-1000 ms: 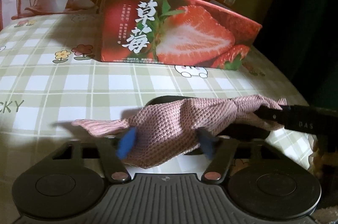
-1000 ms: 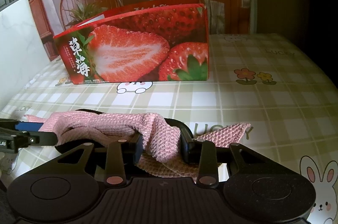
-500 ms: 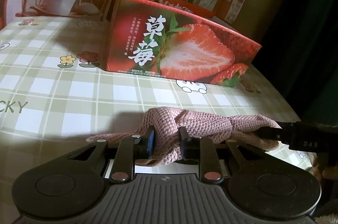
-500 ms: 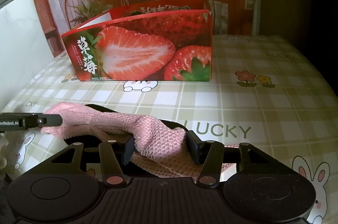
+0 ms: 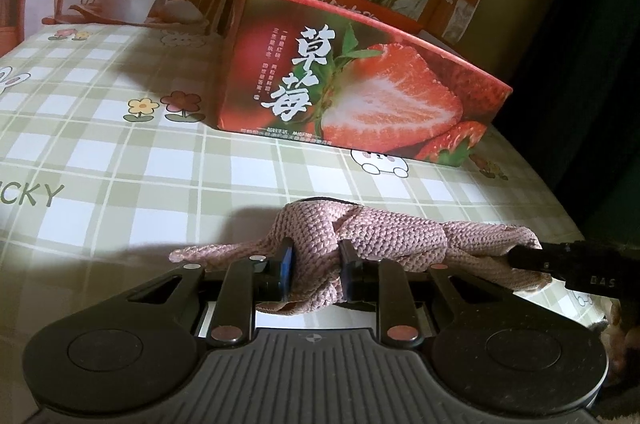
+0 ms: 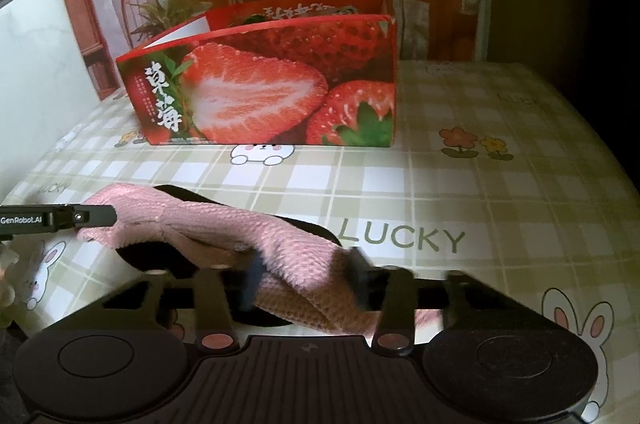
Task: Organize soft objects
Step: 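Lift the pink cloth with both grippers over the red box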
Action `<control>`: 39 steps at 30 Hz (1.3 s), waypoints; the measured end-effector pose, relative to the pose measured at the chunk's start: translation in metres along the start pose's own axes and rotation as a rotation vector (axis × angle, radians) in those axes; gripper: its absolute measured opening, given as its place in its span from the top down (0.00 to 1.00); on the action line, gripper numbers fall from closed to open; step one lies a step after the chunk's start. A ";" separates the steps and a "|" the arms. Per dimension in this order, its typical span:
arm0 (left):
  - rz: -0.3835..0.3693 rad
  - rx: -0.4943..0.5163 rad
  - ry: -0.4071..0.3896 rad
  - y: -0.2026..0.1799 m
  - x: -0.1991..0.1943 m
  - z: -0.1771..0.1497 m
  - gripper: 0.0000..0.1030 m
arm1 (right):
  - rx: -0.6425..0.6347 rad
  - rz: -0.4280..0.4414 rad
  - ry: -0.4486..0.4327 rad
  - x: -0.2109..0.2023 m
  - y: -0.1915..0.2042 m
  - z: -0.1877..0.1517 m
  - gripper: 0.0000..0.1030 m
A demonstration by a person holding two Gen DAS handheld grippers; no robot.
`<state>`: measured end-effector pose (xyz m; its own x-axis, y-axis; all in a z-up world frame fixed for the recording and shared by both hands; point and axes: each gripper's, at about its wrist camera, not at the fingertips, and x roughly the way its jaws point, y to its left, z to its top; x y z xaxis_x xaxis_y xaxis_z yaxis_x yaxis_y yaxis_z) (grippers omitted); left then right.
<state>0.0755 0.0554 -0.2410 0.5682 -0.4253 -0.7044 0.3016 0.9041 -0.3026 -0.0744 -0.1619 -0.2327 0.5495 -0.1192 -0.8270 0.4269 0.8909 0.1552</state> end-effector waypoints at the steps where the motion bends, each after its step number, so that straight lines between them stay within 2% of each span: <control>1: 0.001 0.000 -0.006 0.000 -0.001 0.000 0.76 | 0.000 0.007 0.003 0.001 0.000 0.000 0.79; 2: -0.002 0.000 -0.016 -0.001 -0.004 0.000 0.76 | -0.001 0.018 0.005 0.002 0.001 0.001 0.86; 4: -0.013 0.007 -0.044 -0.002 -0.010 0.003 0.76 | -0.011 0.037 -0.011 0.000 0.003 0.003 0.90; 10: -0.050 0.019 -0.130 -0.007 -0.032 0.021 0.77 | -0.002 0.077 -0.112 -0.016 -0.001 0.024 0.92; 16: -0.081 0.017 -0.173 -0.013 -0.044 0.041 0.77 | -0.010 0.087 -0.190 -0.028 -0.005 0.048 0.92; 21: -0.100 0.021 -0.222 -0.016 -0.044 0.076 0.77 | -0.032 0.089 -0.242 -0.032 -0.006 0.074 0.92; 26: -0.106 0.054 -0.255 -0.017 -0.032 0.123 0.77 | -0.063 0.080 -0.324 -0.030 -0.008 0.116 0.92; 32: -0.082 0.082 -0.231 -0.016 0.005 0.163 0.77 | -0.093 0.031 -0.384 0.000 -0.009 0.164 0.92; 39: -0.050 0.095 -0.135 -0.011 0.059 0.182 0.77 | -0.085 -0.009 -0.310 0.061 -0.012 0.189 0.92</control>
<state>0.2453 0.0124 -0.1623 0.6467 -0.4769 -0.5953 0.3996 0.8766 -0.2681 0.0904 -0.2627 -0.1829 0.7440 -0.2437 -0.6221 0.3788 0.9209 0.0923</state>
